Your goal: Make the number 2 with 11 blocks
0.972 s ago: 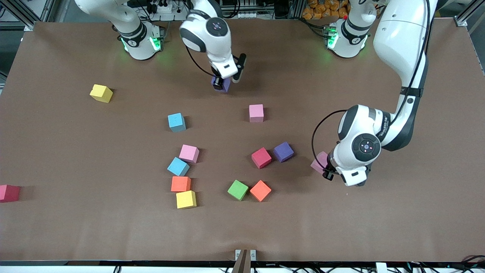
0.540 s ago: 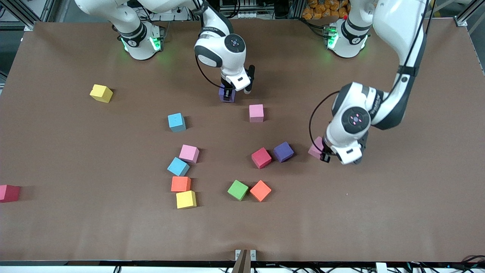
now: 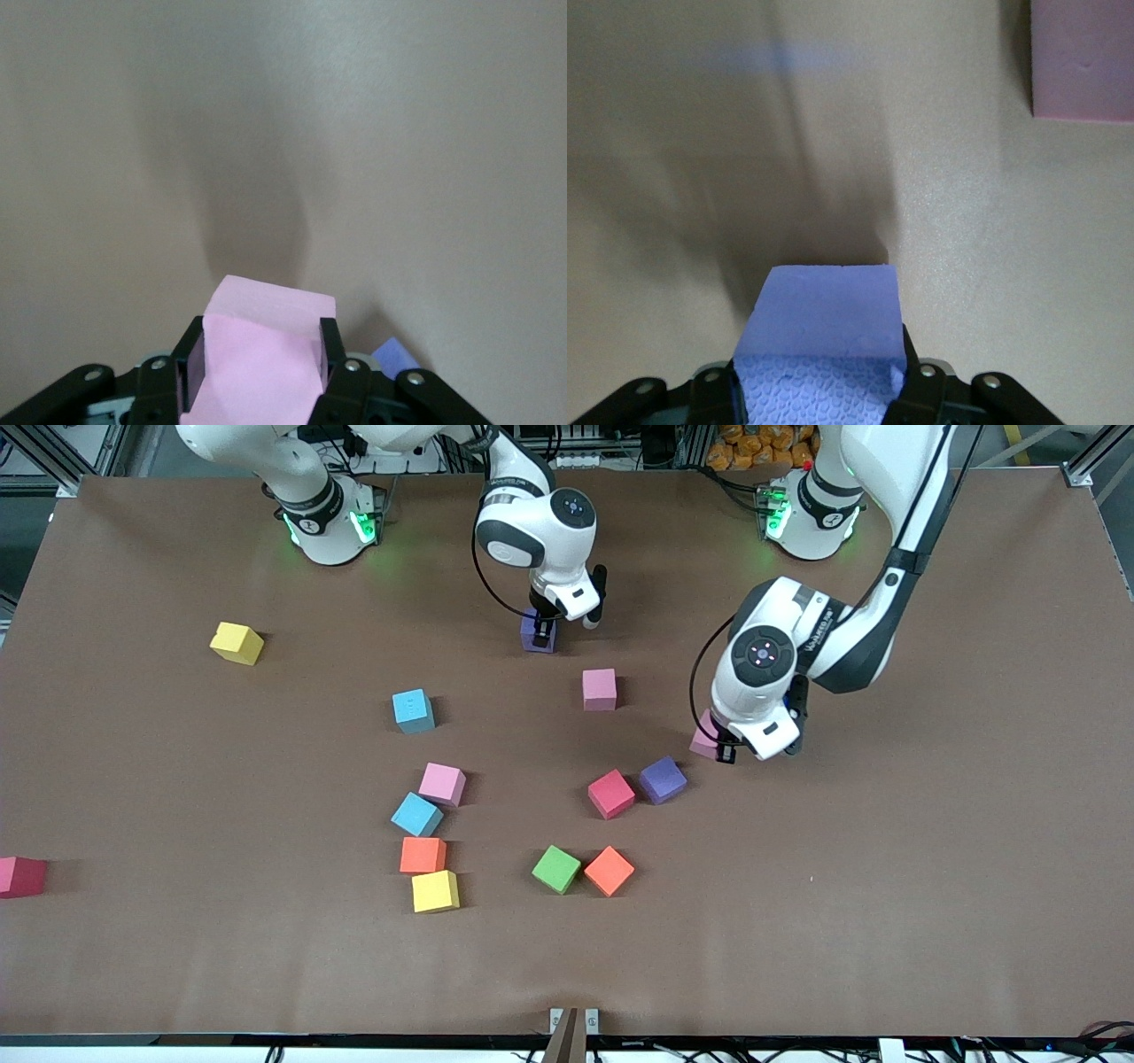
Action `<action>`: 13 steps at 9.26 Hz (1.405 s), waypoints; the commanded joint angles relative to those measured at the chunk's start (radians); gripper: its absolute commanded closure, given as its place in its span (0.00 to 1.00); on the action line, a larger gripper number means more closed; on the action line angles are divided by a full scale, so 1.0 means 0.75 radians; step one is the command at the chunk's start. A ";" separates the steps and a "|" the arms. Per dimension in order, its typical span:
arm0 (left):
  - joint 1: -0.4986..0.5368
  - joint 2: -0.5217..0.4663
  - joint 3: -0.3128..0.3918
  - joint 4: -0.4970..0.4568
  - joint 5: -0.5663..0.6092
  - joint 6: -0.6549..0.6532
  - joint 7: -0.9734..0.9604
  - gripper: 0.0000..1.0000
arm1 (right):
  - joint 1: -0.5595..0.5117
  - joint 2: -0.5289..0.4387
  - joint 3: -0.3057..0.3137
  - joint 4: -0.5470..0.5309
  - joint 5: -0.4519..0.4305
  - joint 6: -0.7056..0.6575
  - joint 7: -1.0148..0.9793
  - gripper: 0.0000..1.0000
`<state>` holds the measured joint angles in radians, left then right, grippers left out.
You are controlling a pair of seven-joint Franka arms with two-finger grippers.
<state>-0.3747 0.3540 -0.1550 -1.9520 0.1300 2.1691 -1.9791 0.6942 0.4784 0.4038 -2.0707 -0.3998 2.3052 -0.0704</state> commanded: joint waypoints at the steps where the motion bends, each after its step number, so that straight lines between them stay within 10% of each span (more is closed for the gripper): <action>1: 0.003 -0.075 -0.024 -0.087 0.029 0.018 -0.114 1.00 | -0.007 0.027 0.000 0.020 -0.048 0.063 0.030 1.00; 10: -0.002 -0.063 -0.075 -0.097 0.015 0.018 -0.374 1.00 | 0.017 0.074 0.002 0.034 -0.048 0.090 0.045 0.98; 13: 0.000 -0.065 -0.120 -0.111 0.013 0.018 -0.437 1.00 | 0.015 0.078 0.002 0.049 -0.050 0.084 0.043 0.61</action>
<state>-0.3755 0.3291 -0.2367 -2.0052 0.1303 2.1693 -2.2795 0.6957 0.4937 0.4007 -2.0642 -0.4149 2.3641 -0.0683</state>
